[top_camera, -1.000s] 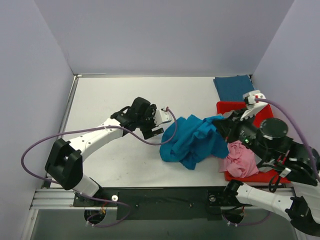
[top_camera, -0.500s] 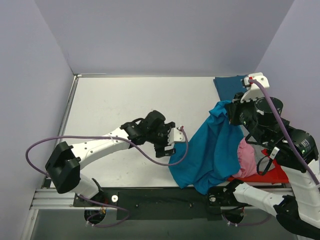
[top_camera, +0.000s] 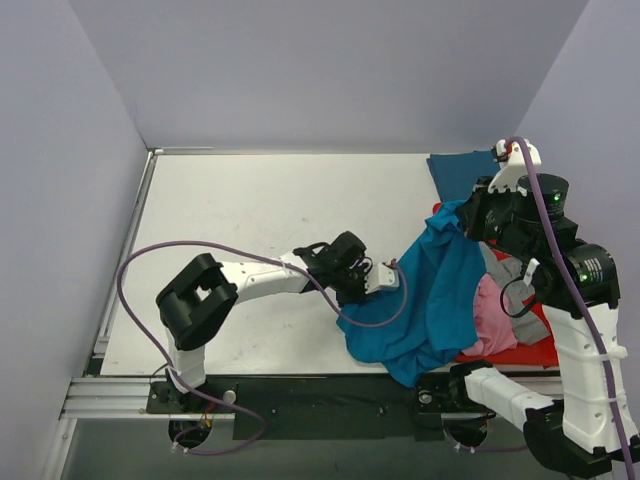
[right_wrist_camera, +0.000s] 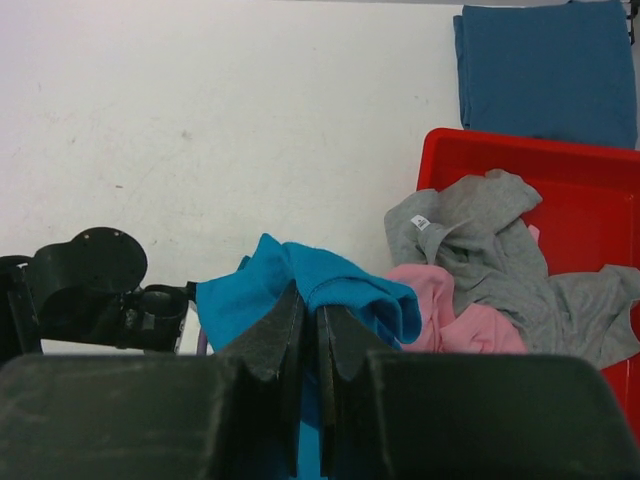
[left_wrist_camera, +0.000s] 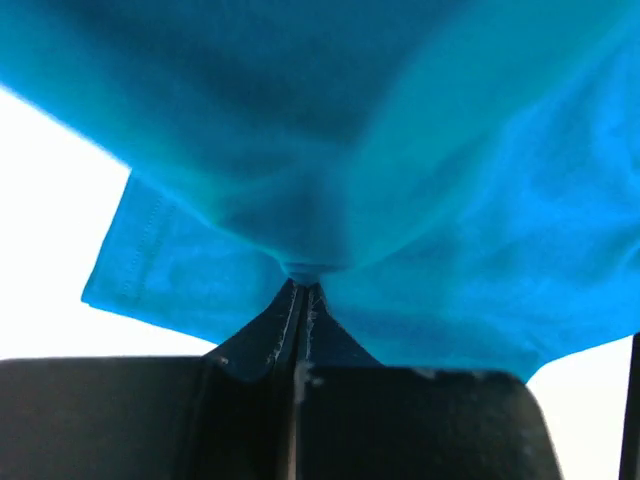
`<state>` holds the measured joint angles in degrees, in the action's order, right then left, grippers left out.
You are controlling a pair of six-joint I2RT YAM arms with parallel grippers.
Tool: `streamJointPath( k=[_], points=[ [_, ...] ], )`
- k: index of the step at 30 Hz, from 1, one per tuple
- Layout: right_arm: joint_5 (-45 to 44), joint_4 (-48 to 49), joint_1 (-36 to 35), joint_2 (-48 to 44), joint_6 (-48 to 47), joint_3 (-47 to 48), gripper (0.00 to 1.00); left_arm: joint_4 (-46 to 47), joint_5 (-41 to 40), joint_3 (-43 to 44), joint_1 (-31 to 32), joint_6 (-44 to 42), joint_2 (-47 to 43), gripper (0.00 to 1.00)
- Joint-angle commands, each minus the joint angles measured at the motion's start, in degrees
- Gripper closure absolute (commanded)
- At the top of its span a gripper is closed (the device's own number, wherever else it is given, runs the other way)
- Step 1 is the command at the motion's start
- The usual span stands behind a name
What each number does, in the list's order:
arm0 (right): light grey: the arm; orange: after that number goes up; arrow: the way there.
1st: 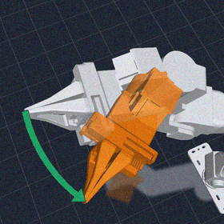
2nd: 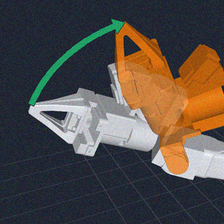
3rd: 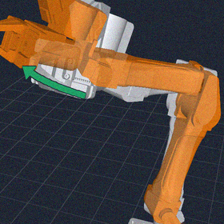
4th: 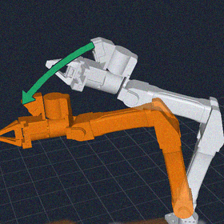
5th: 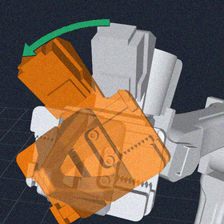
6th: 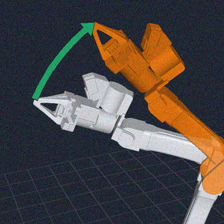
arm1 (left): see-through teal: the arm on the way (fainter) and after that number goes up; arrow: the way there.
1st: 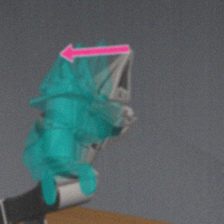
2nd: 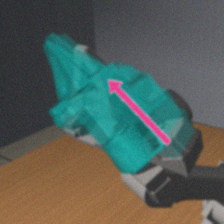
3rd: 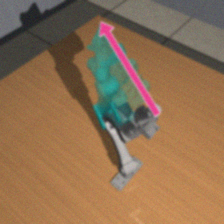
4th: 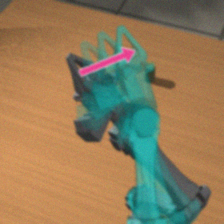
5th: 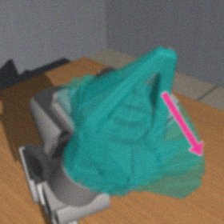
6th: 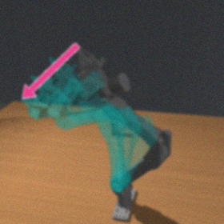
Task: Fold and stack the t-shirts
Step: Flatten out the tshirt
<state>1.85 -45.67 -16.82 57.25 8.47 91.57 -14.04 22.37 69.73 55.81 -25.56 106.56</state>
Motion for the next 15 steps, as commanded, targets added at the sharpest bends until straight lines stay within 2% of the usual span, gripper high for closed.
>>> streamJointPath(
  k=[1, 4, 6, 10, 13, 15],
  points=[
    [5.62, 1.02, 4.41, 1.28, -0.56, -0.17, 1.00, -5.11, 0.24, 7.86, -4.72, 0.68, -1.09, 1.00],
    [8.60, 3.47, 6.27, 5.30, -1.43, 1.76, 1.00, -4.07, -7.48, 11.20, -12.64, 2.70, -6.25, 1.00],
    [10.19, 4.27, 6.45, 9.97, -1.96, 5.97, 1.00, -3.36, -12.14, 15.50, -21.49, 4.03, -9.86, 1.00],
    [13.17, 4.27, 6.54, 22.00, -1.44, 23.71, 1.00, -6.08, -17.35, 28.85, -31.17, 3.68, -13.13, 1.00],
    [14.94, 4.10, 6.54, 30.96, -0.74, 42.21, 1.00, -5.91, -21.84, 37.29, -34.62, 0.79, -14.10, 1.00],
    [16.08, 4.62, 6.54, 34.48, -1.87, 49.46, 1.00, -6.08, -24.92, 40.90, -36.47, -0.88, -14.37, 1.00]
  ],
)
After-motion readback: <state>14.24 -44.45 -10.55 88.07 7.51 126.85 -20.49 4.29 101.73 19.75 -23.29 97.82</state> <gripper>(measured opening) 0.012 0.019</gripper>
